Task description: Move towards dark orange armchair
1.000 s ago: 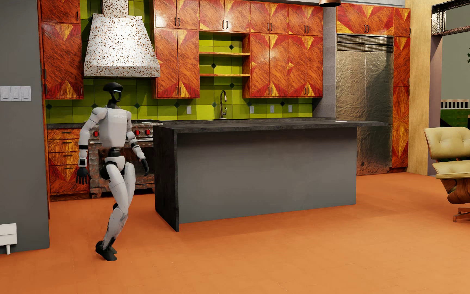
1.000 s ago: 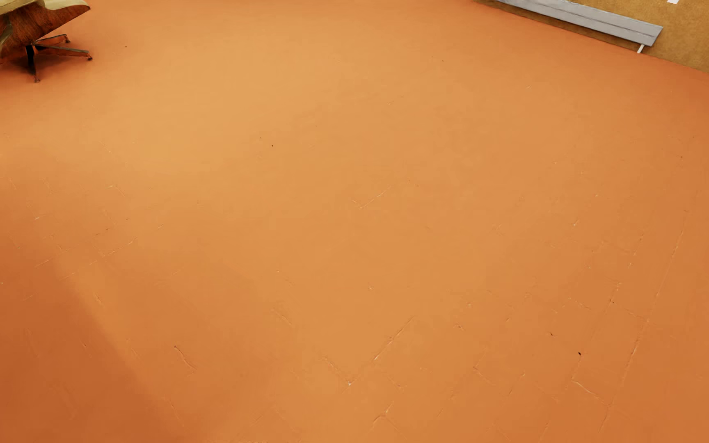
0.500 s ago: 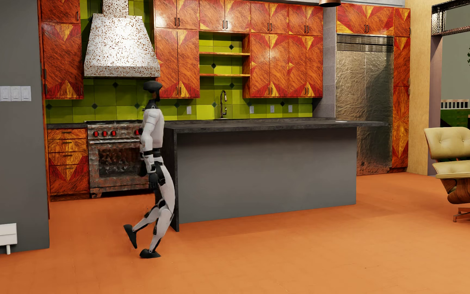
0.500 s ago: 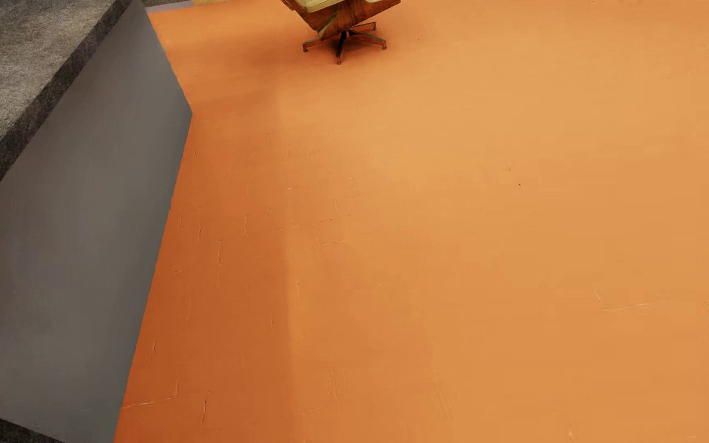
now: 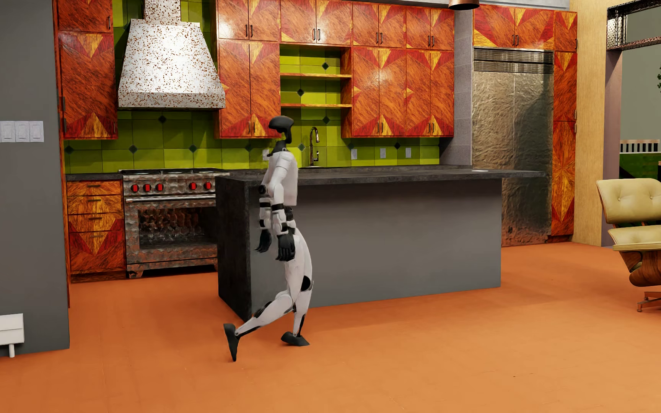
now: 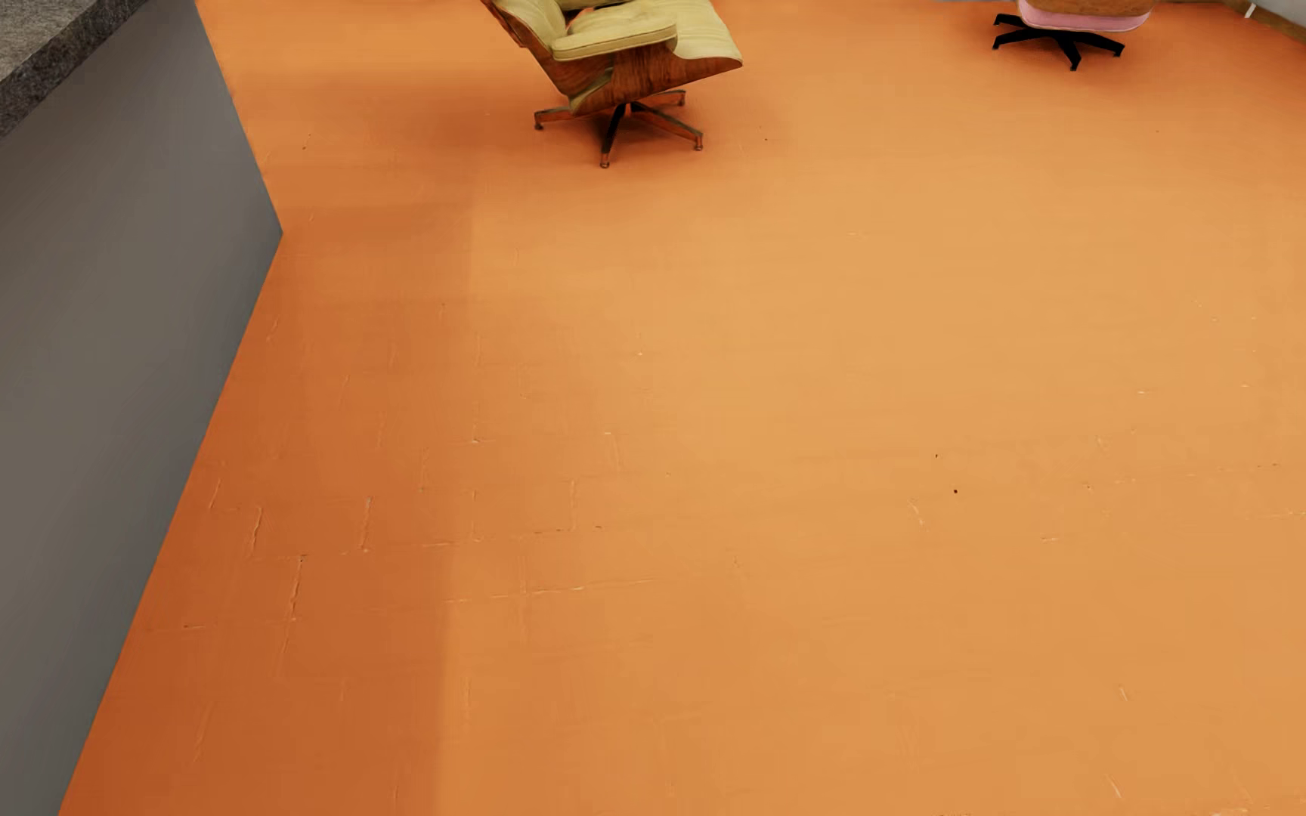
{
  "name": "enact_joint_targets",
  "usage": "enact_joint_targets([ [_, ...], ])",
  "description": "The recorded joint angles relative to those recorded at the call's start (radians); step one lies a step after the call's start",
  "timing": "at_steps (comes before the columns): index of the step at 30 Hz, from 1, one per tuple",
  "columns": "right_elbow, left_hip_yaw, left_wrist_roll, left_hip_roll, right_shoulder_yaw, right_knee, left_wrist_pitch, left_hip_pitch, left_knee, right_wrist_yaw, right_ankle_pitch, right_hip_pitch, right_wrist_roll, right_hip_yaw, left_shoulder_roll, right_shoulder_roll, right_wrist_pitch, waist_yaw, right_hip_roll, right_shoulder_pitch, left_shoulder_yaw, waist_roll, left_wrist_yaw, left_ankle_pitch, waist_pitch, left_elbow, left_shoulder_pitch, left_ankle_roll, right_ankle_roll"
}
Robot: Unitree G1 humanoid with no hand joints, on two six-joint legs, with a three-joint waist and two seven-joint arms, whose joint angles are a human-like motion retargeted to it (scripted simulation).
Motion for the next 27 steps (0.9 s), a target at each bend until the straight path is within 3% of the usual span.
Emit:
enact_joint_targets([
  [1, 0.026, 0.000, 0.000, -0.012, 0.038, 0.164, 0.000, 0.046, -0.016, 0.000, -0.052, -0.130, 0.000, 0.000, 0.009, 0.001, 0.000, -0.050, -0.007, 0.000, -0.069, 0.001, 0.000, -0.051, -0.007, 0.011, -0.029, 0.000, 0.000],
  [3, 0.064, 0.000, 0.000, -0.003, 0.119, 0.322, 0.000, 0.245, -0.062, 0.000, -0.270, -0.250, 0.000, 0.000, 0.021, -0.003, 0.000, -0.119, -0.010, 0.022, -0.138, 0.035, 0.000, -0.217, 0.043, 0.013, -0.105, 0.000, 0.000],
  [5, 0.113, 0.000, 0.000, 0.052, 0.212, 0.211, 0.000, 0.454, -0.078, 0.000, -0.412, -0.304, 0.000, 0.000, 0.039, 0.003, 0.000, -0.157, 0.045, 0.046, 0.046, 0.083, 0.000, -0.393, 0.098, -0.049, -0.134, 0.000, 0.000],
  [6, 0.127, 0.000, 0.000, 0.064, 0.257, 0.086, 0.000, 0.509, -0.084, 0.000, -0.423, -0.338, 0.000, 0.000, 0.043, 0.008, 0.000, -0.177, 0.063, 0.044, 0.169, 0.098, 0.000, -0.427, 0.112, -0.100, -0.151, 0.000, 0.000],
  [8, 0.121, 0.000, 0.000, 0.078, 0.274, -0.236, 0.000, 0.589, -0.091, 0.000, -0.279, -0.359, 0.000, 0.000, 0.048, 0.017, 0.000, -0.196, 0.094, 0.036, 0.373, 0.115, 0.000, -0.444, 0.131, -0.222, -0.187, 0.000, 0.000],
  [10, 0.078, 0.000, 0.000, 0.089, 0.218, -0.488, 0.000, 0.665, -0.093, 0.000, -0.144, -0.340, 0.000, 0.000, 0.054, 0.022, 0.000, -0.199, 0.106, 0.036, 0.468, 0.120, 0.000, -0.441, 0.139, -0.327, -0.219, 0.000, 0.000],
  [12, 0.048, 0.000, 0.000, 0.111, 0.173, -0.455, 0.000, 0.747, -0.101, 0.000, -0.177, -0.350, 0.000, 0.000, 0.052, 0.009, 0.000, -0.192, 0.113, 0.015, 0.487, 0.133, 0.000, -0.406, 0.146, -0.393, -0.214, 0.000, 0.000],
  [14, 0.061, 0.000, 0.000, 0.160, 0.129, -0.351, 0.000, 0.789, -0.099, 0.000, -0.154, -0.354, 0.000, 0.000, 0.026, -0.010, 0.000, -0.208, 0.135, -0.021, 0.450, 0.168, 0.000, -0.266, 0.129, -0.360, -0.167, 0.000, 0.000],
  [15, 0.078, 0.000, 0.000, 0.182, 0.101, -0.329, 0.000, 0.759, -0.037, 0.000, -0.197, -0.319, 0.000, 0.000, 0.003, -0.021, 0.000, -0.214, 0.147, -0.042, 0.388, 0.186, 0.000, -0.124, 0.119, -0.293, -0.147, 0.000, 0.000],
  [16, 0.087, 0.000, 0.000, 0.198, 0.061, -0.338, 0.000, 0.653, 0.111, 0.000, -0.245, -0.273, 0.000, 0.000, -0.018, -0.028, 0.000, -0.221, 0.158, -0.065, 0.293, 0.198, 0.000, 0.026, 0.110, -0.217, -0.144, 0.000, 0.000],
  [17, 0.078, 0.000, 0.000, 0.198, 0.017, -0.355, 0.000, 0.493, 0.313, 0.000, -0.283, -0.252, 0.000, 0.000, -0.026, -0.030, 0.000, -0.206, 0.167, -0.087, 0.196, 0.207, 0.000, 0.105, 0.090, -0.161, -0.149, 0.000, 0.000],
  [19, 0.022, 0.000, 0.000, 0.179, -0.034, -0.410, 0.000, 0.237, 0.598, 0.000, -0.315, -0.179, 0.000, 0.000, -0.019, -0.044, 0.000, -0.103, 0.185, -0.124, 0.102, 0.201, 0.000, 0.115, 0.083, -0.131, -0.113, 0.000, 0.000],
  [20, -0.009, 0.000, 0.000, 0.163, -0.057, -0.453, 0.000, 0.152, 0.615, 0.000, -0.310, -0.113, 0.000, 0.000, -0.011, -0.050, 0.000, -0.057, 0.183, -0.138, 0.086, 0.186, 0.000, 0.106, 0.083, -0.132, -0.073, 0.000, 0.000],
  [24, -0.142, 0.000, 0.000, 0.110, -0.234, -0.486, 0.000, 0.016, 0.141, 0.000, -0.368, 0.073, 0.000, 0.000, -0.016, -0.062, 0.000, 0.030, 0.188, -0.155, -0.028, 0.177, 0.000, 0.192, 0.127, -0.080, 0.013, 0.000, 0.000],
  [25, -0.161, 0.000, 0.000, 0.105, -0.240, -0.494, 0.000, 0.019, 0.017, 0.000, -0.394, 0.126, 0.000, 0.000, -0.020, -0.064, 0.000, 0.027, 0.198, -0.149, -0.058, 0.179, 0.000, 0.143, 0.135, -0.070, 0.018, 0.000, 0.000],
  [27, -0.157, 0.000, 0.000, 0.116, -0.189, -0.501, 0.000, 0.012, -0.071, 0.000, -0.437, 0.210, 0.000, 0.000, -0.019, -0.057, 0.000, 0.030, 0.212, -0.121, -0.036, 0.174, 0.000, -0.181, 0.128, -0.080, 0.034, 0.000, 0.000],
])
